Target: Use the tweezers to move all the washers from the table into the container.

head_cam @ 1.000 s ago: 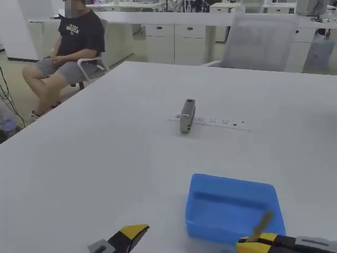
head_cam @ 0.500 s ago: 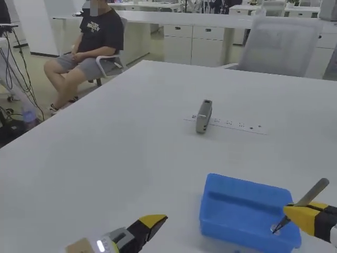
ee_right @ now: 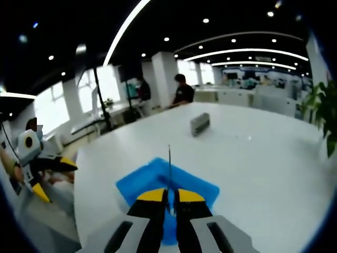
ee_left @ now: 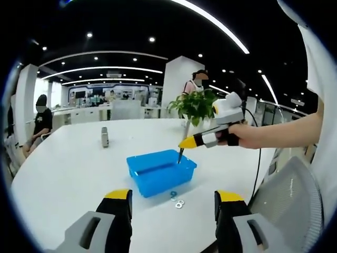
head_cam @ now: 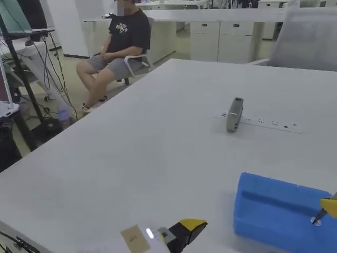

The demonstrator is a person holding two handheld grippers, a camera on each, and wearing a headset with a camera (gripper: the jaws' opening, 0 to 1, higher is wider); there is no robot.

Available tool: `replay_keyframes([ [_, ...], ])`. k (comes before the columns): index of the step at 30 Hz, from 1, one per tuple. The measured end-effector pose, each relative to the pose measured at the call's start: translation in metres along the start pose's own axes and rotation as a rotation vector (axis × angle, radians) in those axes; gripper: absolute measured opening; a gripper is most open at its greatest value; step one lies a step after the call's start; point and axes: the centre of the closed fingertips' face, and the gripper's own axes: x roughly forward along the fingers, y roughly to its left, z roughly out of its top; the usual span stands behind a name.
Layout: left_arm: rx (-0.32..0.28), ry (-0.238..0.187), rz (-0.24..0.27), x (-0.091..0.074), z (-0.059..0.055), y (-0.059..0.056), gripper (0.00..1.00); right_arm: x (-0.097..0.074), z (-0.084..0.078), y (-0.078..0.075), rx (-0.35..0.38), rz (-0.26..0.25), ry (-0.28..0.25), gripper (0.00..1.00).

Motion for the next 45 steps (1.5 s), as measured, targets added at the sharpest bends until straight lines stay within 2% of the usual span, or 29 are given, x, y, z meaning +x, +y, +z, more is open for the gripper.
replay_keyframes([
  [13,0.01,0.041,0.007,0.001,-0.008,0.002,0.6,0.019,-0.023,-0.017,-0.024,-0.011,0.041,0.03],
  [20,0.011,0.061,0.004,0.002,-0.012,0.002,0.59,0.022,-0.026,-0.022,-0.025,-0.015,0.043,0.03],
  [24,0.01,0.066,0.006,0.002,-0.014,0.003,0.59,0.024,-0.027,-0.019,-0.028,-0.009,0.045,0.03],
  [32,0.016,0.073,0.006,0.002,-0.015,0.003,0.58,0.021,-0.02,-0.014,-0.032,-0.01,0.026,0.03],
  [38,0.018,0.078,0.004,0.002,-0.016,0.003,0.57,0.012,-0.006,-0.008,-0.036,-0.009,-0.011,0.03],
  [45,0.02,0.077,0.002,0.002,-0.016,0.002,0.57,-0.001,0.005,0.013,-0.033,0.026,-0.049,0.03],
])
